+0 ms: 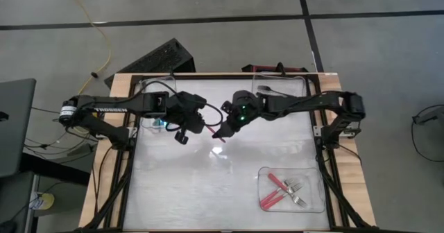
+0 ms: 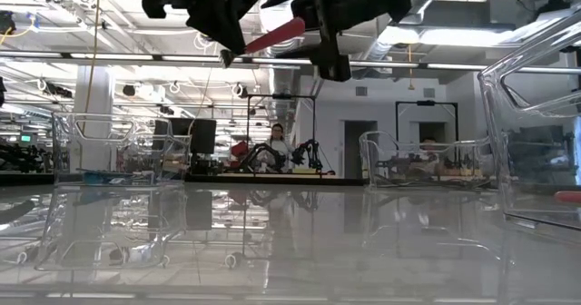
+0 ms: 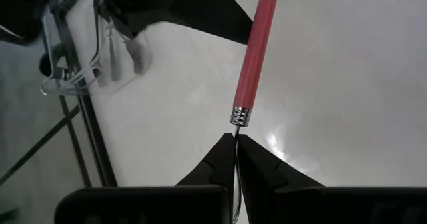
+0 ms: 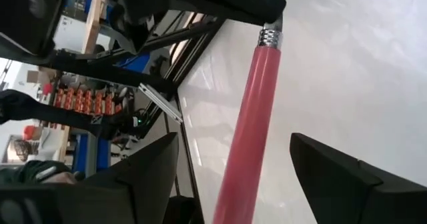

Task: Sort silverware by color (type)
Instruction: Put the pink fork into the bottom right transparent bin

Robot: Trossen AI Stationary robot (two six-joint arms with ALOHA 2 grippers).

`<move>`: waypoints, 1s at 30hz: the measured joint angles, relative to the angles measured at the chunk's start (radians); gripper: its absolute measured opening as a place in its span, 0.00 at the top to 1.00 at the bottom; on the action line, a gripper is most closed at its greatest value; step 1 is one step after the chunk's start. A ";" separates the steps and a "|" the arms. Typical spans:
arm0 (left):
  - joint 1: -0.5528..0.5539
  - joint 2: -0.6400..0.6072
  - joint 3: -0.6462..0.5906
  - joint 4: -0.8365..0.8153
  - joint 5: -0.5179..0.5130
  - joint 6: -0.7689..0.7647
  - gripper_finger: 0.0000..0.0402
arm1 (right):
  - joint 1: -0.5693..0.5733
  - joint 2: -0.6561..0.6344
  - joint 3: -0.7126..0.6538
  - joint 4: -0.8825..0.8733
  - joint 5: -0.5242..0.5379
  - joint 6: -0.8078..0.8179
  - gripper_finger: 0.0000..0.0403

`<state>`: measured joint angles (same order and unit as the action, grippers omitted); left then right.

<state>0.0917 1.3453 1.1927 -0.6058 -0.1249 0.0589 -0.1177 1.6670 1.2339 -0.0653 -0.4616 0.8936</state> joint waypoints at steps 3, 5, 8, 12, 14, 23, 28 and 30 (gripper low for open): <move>0.000 0.000 0.000 0.000 0.000 0.000 1.00 | 0.000 0.009 0.000 0.006 -0.004 -0.003 0.23; 0.000 0.000 0.000 0.001 -0.002 -0.003 1.00 | 0.002 0.009 0.000 0.008 -0.004 -0.010 0.24; 0.000 0.000 0.000 -0.001 -0.020 -0.020 1.00 | 0.002 0.008 0.000 0.008 0.010 -0.012 0.28; 0.000 0.000 0.000 -0.001 -0.031 -0.041 1.00 | 0.005 0.008 0.000 0.007 0.012 -0.011 0.37; 0.000 0.000 0.000 -0.001 -0.044 -0.054 1.00 | 0.007 0.008 0.000 0.005 0.014 -0.006 0.43; 0.000 -0.003 0.002 0.000 -0.044 -0.075 1.00 | 0.010 0.011 -0.002 -0.029 0.009 0.008 0.89; -0.017 -0.002 0.002 -0.001 -0.030 -0.046 0.93 | 0.010 0.006 -0.002 -0.051 -0.013 -0.001 0.88; -0.028 -0.003 0.005 -0.008 -0.040 -0.029 0.86 | 0.003 -0.006 0.000 -0.084 -0.017 -0.019 0.88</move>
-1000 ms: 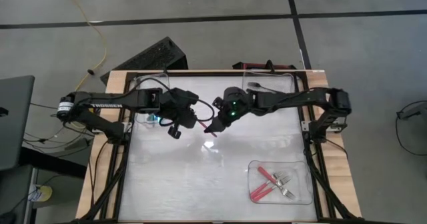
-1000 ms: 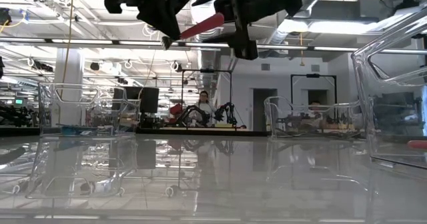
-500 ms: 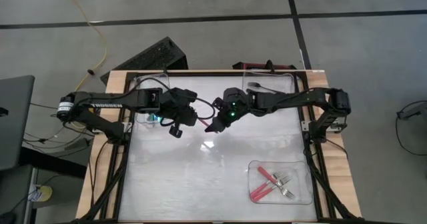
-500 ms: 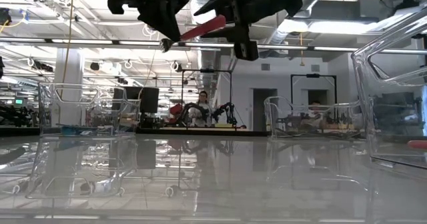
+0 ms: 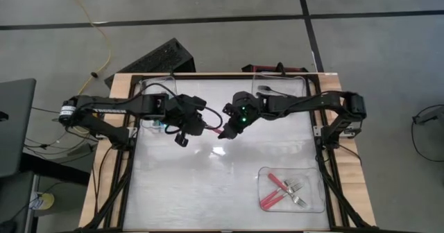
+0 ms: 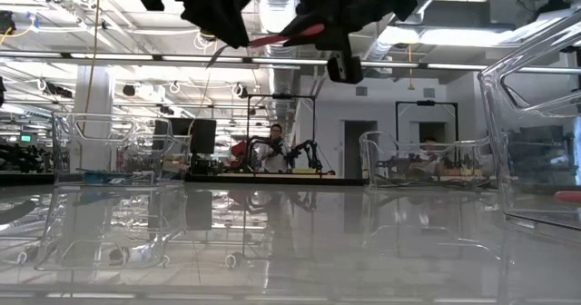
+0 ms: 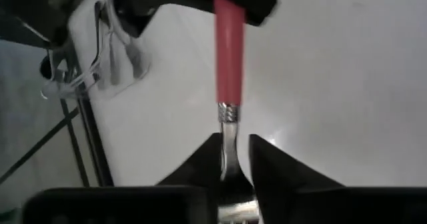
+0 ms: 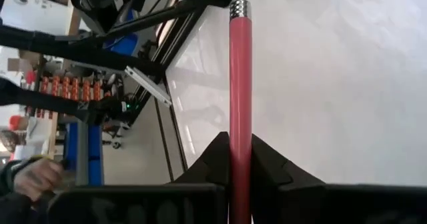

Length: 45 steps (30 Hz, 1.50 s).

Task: Sort silverware by color (type)
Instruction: Put the pink fork into the bottom right transparent bin

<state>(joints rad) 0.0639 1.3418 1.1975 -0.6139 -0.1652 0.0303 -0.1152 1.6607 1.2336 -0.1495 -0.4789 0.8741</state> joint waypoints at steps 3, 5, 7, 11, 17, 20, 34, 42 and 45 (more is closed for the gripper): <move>-0.017 -0.013 0.038 -0.033 -0.069 0.010 0.76 | -0.019 -0.025 0.001 -0.039 -0.015 -0.022 0.88; -0.029 -0.029 0.076 -0.056 -0.144 0.009 0.69 | -0.036 -0.047 0.001 -0.063 -0.017 -0.033 0.88; -0.041 -0.049 0.112 -0.071 -0.213 -0.010 0.63 | -0.056 -0.076 0.001 -0.099 -0.016 -0.047 0.88; -0.059 -0.111 0.147 -0.087 -0.263 -0.058 0.54 | -0.093 -0.132 0.003 -0.185 0.006 -0.085 0.88; -0.094 -0.259 0.141 -0.103 -0.263 -0.138 0.49 | -0.132 -0.232 0.003 -0.320 0.039 -0.142 0.88; -0.115 -0.322 0.141 -0.111 -0.263 -0.170 0.48 | -0.115 -0.288 0.003 -0.383 0.044 -0.158 0.88; -0.206 -0.483 -0.017 0.089 -0.272 -0.178 0.49 | 0.267 -0.508 0.001 -0.776 0.230 -0.073 0.88; -0.208 -0.672 -0.487 0.643 -0.254 -0.225 0.49 | 0.611 -0.569 0.001 -0.818 0.461 0.048 0.88; -0.187 -0.714 -0.581 0.737 -0.251 -0.268 0.49 | 0.728 -0.557 -0.019 -0.842 0.487 0.131 0.88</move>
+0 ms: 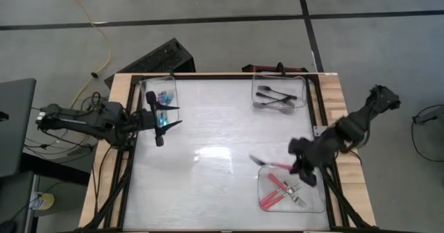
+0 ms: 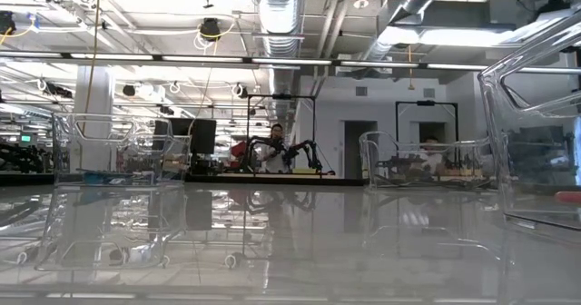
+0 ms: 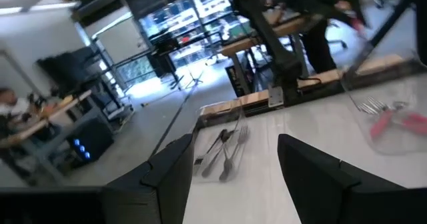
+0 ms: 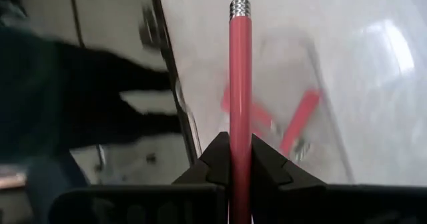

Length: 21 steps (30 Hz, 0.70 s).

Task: Sort silverware by color (type)
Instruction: Put the pink fork into the bottom right transparent bin

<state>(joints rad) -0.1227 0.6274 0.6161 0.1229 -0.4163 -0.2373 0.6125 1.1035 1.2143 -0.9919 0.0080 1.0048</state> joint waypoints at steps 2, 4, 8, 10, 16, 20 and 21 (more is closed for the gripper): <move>0.016 -0.018 -0.036 0.017 -0.001 -0.035 0.49 | 0.065 0.017 -0.032 0.000 -0.001 0.047 0.88; 0.030 -0.024 -0.052 0.019 -0.001 -0.055 0.49 | 0.132 0.033 -0.072 0.012 -0.003 0.093 0.88; 0.039 -0.026 -0.061 0.019 0.013 -0.070 0.49 | 0.237 0.070 -0.149 0.065 -0.006 0.200 0.88; 0.039 -0.026 -0.061 0.019 0.015 -0.071 0.49 | 0.279 0.081 -0.175 0.104 -0.006 0.236 0.88; 0.039 -0.026 -0.061 0.019 0.034 -0.071 0.49 | 0.347 0.082 -0.236 0.117 -0.013 0.348 0.88; 0.039 -0.026 -0.061 0.018 0.041 -0.071 0.49 | 0.349 0.082 -0.258 0.106 -0.013 0.393 0.81; 0.039 -0.026 -0.061 0.018 0.041 -0.071 0.49 | 0.349 0.082 -0.258 0.107 -0.013 0.394 0.77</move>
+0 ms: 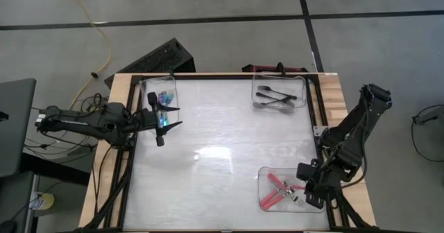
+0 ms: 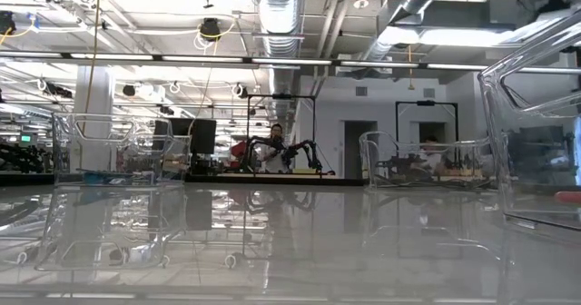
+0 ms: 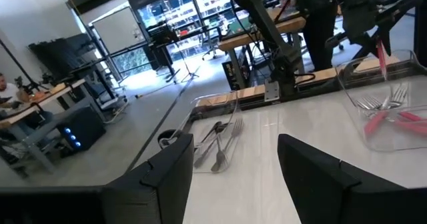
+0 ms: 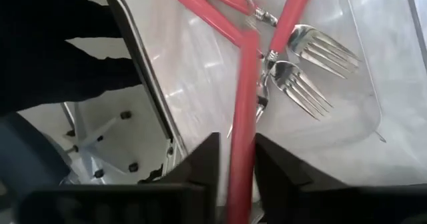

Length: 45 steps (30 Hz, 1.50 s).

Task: Sort silverware by color (type)
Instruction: Put the pink fork into the bottom right transparent bin, then return to Home Position

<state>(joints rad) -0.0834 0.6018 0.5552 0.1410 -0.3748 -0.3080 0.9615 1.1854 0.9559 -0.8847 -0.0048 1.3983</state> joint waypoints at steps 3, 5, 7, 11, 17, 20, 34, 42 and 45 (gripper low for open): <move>0.000 0.000 0.000 -0.003 0.000 0.000 0.49 | 0.000 0.000 0.000 -0.006 0.000 -0.007 0.64; 0.000 0.000 0.000 -0.012 0.002 0.000 0.49 | 0.000 0.000 0.000 -0.004 0.000 -0.007 0.56; 0.000 0.000 0.000 -0.028 0.003 0.000 0.49 | -0.001 0.000 0.000 -0.005 -0.004 -0.005 0.50; 0.000 0.000 0.000 -0.044 0.003 0.000 0.49 | -0.025 -0.001 0.000 -0.005 -0.100 0.021 0.41; 0.000 0.000 0.000 -0.045 0.002 0.018 0.49 | -0.127 -0.041 0.000 -0.004 -0.308 0.045 0.40; 0.008 0.006 0.000 -0.044 0.005 0.017 0.49 | -0.203 -0.076 0.000 0.016 -0.309 0.033 0.41; 0.058 0.165 0.000 0.219 0.337 0.319 0.75 | -0.756 -0.086 0.000 0.734 -0.044 -0.749 0.45; 0.083 0.168 0.080 0.217 0.312 0.320 0.99 | -0.919 0.013 0.000 1.257 -0.044 -1.382 0.45; 0.115 0.179 0.100 0.183 0.296 0.242 1.00 | -0.957 0.072 0.000 1.370 -0.044 -1.426 0.45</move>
<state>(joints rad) 0.0321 0.7807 0.6552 0.3243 -0.0783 -0.0657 0.0049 1.2573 0.9562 0.4854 -0.0493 -0.0282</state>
